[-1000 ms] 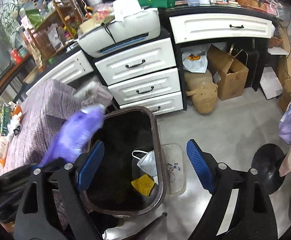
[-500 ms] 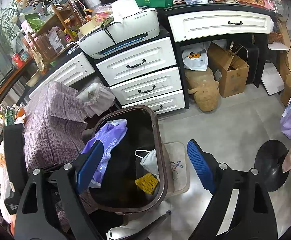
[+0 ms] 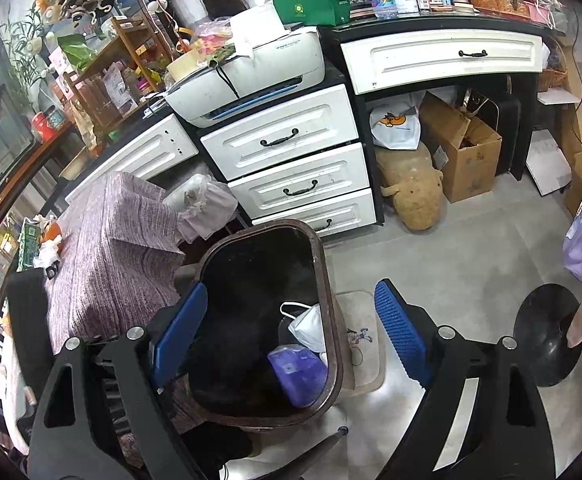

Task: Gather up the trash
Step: 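Lower the purple bag into the bin and open the left gripper, then move both grippers back from the bin to the table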

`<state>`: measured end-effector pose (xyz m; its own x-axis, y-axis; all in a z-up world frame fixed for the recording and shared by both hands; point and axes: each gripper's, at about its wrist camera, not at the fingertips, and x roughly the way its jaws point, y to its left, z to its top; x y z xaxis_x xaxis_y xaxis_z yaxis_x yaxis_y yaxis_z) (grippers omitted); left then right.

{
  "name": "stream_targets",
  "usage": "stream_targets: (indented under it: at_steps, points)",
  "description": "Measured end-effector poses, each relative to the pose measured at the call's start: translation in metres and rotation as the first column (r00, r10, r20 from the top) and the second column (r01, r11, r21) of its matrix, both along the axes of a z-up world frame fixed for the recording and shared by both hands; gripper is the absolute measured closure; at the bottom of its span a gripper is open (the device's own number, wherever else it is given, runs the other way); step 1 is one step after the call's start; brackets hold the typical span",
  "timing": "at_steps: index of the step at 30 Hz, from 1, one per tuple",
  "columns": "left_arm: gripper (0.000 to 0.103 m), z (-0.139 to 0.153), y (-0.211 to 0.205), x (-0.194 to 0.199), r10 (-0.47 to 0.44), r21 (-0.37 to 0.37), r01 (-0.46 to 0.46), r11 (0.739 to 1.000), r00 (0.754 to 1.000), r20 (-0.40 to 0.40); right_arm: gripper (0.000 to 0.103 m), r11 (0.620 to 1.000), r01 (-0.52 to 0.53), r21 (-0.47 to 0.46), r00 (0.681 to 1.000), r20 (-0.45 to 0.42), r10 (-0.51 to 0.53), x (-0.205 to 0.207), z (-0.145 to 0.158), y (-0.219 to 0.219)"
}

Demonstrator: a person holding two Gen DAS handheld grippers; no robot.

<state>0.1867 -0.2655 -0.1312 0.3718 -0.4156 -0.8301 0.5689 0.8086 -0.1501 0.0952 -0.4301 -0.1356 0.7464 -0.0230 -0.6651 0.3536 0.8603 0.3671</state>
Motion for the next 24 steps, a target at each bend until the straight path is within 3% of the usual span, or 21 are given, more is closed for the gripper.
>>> stream_targets:
  at_steps: [7, 14, 20, 24]
  points:
    - [0.016, 0.029, 0.022, -0.017, 0.014, -0.036, -0.011, 0.999, 0.997, 0.072, 0.016, 1.0, -0.013, 0.017, 1.0, 0.002, 0.013, 0.002, 0.002, 0.003]
    - [0.013, 0.053, 0.057, -0.025, 0.047, -0.028, -0.044, 0.999, 0.99, 0.134, 0.016, 0.998, -0.061, 0.014, 0.998, -0.005, 0.061, 0.009, 0.01, 0.014]
    - [0.01, 0.072, 0.102, -0.029, 0.116, -0.032, -0.112, 0.993, 0.975, 0.189, 0.016, 0.987, -0.161, -0.016, 0.987, -0.004, 0.161, 0.023, 0.025, 0.041]
    - [0.008, 0.082, 0.136, -0.03, 0.175, -0.031, -0.172, 0.985, 0.96, 0.22, 0.016, 0.962, -0.267, -0.048, 0.964, 0.001, 0.267, 0.036, 0.039, 0.075]
